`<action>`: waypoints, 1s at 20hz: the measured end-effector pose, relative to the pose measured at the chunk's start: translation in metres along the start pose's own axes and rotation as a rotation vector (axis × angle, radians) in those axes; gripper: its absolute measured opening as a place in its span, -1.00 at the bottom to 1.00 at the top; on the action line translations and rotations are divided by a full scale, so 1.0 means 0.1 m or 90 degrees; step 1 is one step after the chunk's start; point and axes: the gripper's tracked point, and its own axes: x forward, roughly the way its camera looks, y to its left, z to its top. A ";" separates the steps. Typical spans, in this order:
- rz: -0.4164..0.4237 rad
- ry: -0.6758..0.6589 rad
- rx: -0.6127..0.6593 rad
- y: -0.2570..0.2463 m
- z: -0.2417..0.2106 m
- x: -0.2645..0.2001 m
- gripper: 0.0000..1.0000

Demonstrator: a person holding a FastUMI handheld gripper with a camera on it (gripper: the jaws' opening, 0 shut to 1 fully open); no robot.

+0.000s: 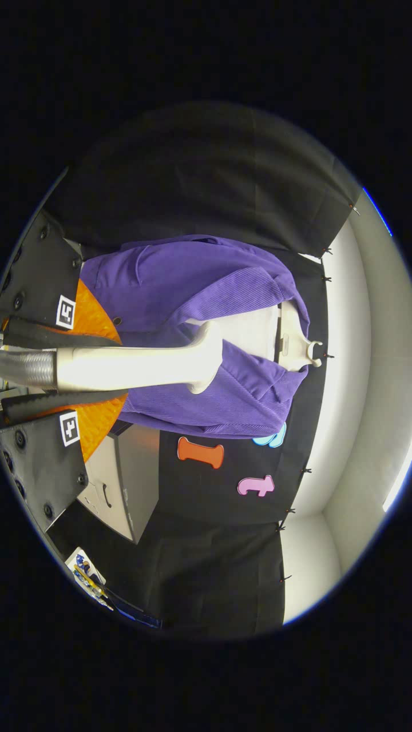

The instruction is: Iron the clothes twice with a garment steamer, once on the left side and once on the right side.

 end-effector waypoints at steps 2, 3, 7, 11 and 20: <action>0.017 -0.018 -0.004 0.15 0.17 0.04 -0.23; 0.022 -0.029 -0.010 0.19 0.27 0.05 -0.22; 0.047 -0.055 -0.022 0.47 0.49 0.08 -0.23; 0.064 -0.063 -0.032 0.70 0.57 0.16 -0.23; 0.066 -0.045 -0.070 0.93 0.37 0.35 -0.22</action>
